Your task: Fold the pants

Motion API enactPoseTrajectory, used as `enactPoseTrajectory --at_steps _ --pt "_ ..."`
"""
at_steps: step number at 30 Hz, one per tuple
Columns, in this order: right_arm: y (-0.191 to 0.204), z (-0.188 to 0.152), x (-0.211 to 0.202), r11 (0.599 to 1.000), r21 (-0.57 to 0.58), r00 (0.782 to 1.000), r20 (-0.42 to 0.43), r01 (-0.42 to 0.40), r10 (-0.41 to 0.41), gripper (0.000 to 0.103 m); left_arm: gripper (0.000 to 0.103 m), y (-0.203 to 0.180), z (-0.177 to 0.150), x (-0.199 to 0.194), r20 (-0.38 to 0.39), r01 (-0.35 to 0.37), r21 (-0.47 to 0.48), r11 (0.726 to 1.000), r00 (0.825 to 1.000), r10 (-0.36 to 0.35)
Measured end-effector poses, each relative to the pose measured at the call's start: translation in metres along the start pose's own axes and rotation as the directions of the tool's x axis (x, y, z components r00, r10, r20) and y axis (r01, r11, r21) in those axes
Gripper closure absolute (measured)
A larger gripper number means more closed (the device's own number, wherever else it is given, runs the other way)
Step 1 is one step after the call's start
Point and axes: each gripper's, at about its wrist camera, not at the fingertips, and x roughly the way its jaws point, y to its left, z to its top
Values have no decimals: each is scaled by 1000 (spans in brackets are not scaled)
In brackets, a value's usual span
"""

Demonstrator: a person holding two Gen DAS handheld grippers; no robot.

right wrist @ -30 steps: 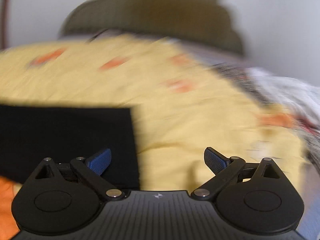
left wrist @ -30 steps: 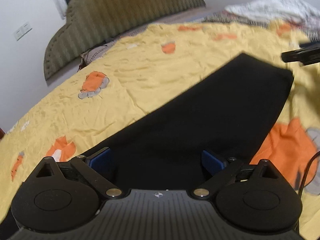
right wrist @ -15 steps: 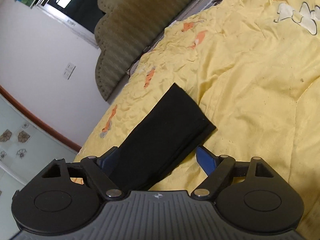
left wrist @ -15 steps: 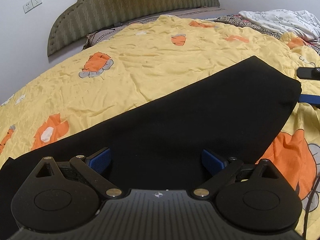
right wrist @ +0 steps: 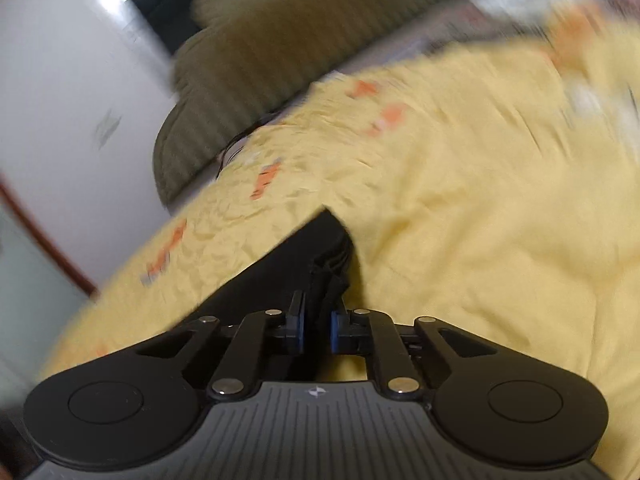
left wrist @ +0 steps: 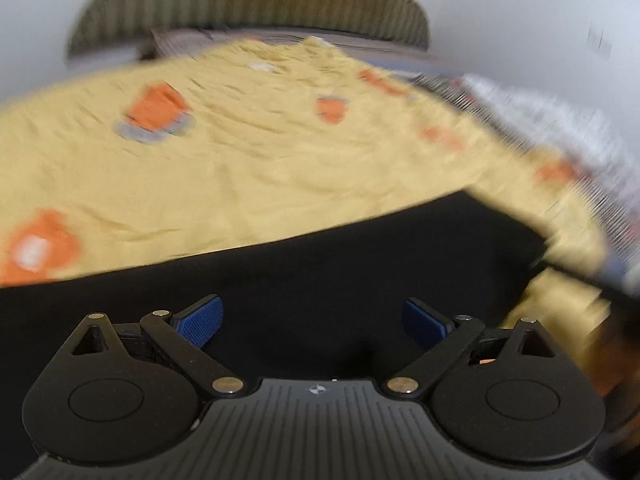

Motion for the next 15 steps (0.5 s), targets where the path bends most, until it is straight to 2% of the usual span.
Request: enactPoseTrajectory --at_steps 1,3,5,6,7,11,13,15 --pt "18 0 -2 994 -111 1000 8 21 -20 92 5 1 8 2 -7 84 -64 994 996 -84" --pt "52 -4 -5 952 -304 999 22 45 -40 92 5 5 20 11 -18 224 -185 957 973 -231" --pt "78 -12 -6 896 -442 999 28 52 -44 92 5 6 28 23 -13 318 -300 900 942 -337" --pt "90 -17 -8 865 -500 999 30 51 -42 92 5 4 30 29 -10 342 -330 880 931 -366" --pt "100 -22 -9 837 -545 999 28 39 -28 92 5 1 31 35 -9 350 -345 871 927 -376" --pt "126 -39 -14 766 -642 1000 7 -11 20 92 8 -3 31 58 -30 315 -390 865 935 -354" --pt "135 -47 -15 744 -668 999 -5 -29 35 92 19 2 28 61 -24 310 -418 854 936 -351" --pt "139 -53 -12 737 -675 999 -14 -36 36 92 51 7 26 64 -49 283 -430 857 941 -335"
